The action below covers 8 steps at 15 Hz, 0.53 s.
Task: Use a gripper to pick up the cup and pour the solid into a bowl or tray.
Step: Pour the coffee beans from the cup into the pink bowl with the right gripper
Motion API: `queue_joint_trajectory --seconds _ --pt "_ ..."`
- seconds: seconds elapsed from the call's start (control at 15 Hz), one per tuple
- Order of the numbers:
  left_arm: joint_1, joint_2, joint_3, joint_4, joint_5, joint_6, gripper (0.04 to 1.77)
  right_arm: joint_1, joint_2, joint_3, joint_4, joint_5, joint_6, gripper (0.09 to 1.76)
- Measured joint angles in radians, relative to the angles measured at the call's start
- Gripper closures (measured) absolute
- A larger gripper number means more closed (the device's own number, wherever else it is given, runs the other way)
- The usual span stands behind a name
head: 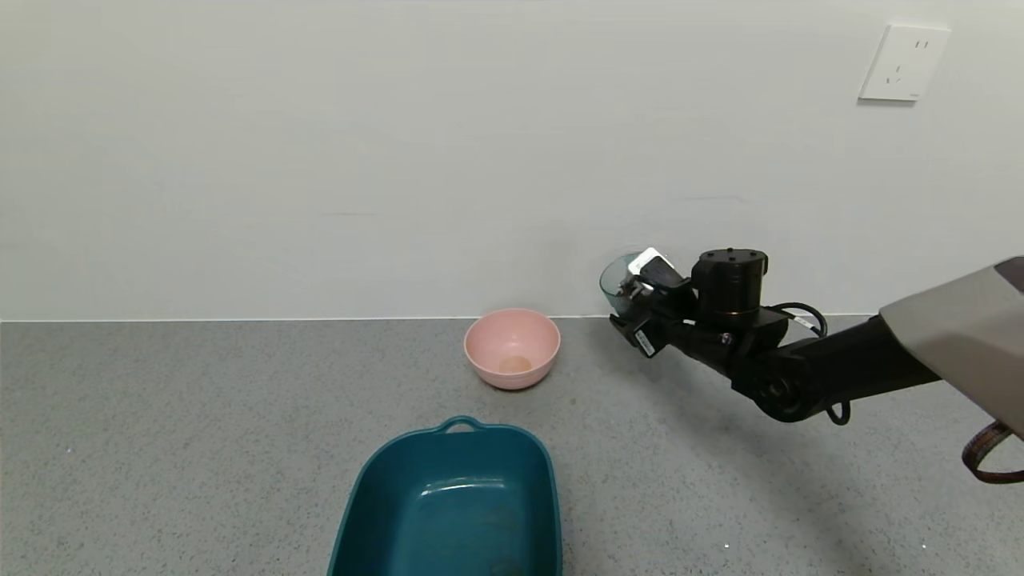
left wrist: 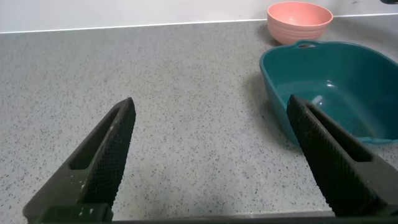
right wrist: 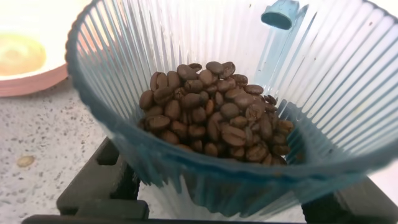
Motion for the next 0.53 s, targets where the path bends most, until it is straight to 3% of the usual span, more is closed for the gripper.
queue_joint_trajectory --seconds 0.53 --pt "0.000 0.000 0.000 0.000 0.000 0.000 0.06 0.033 0.071 -0.094 0.062 -0.090 -0.144 0.47"
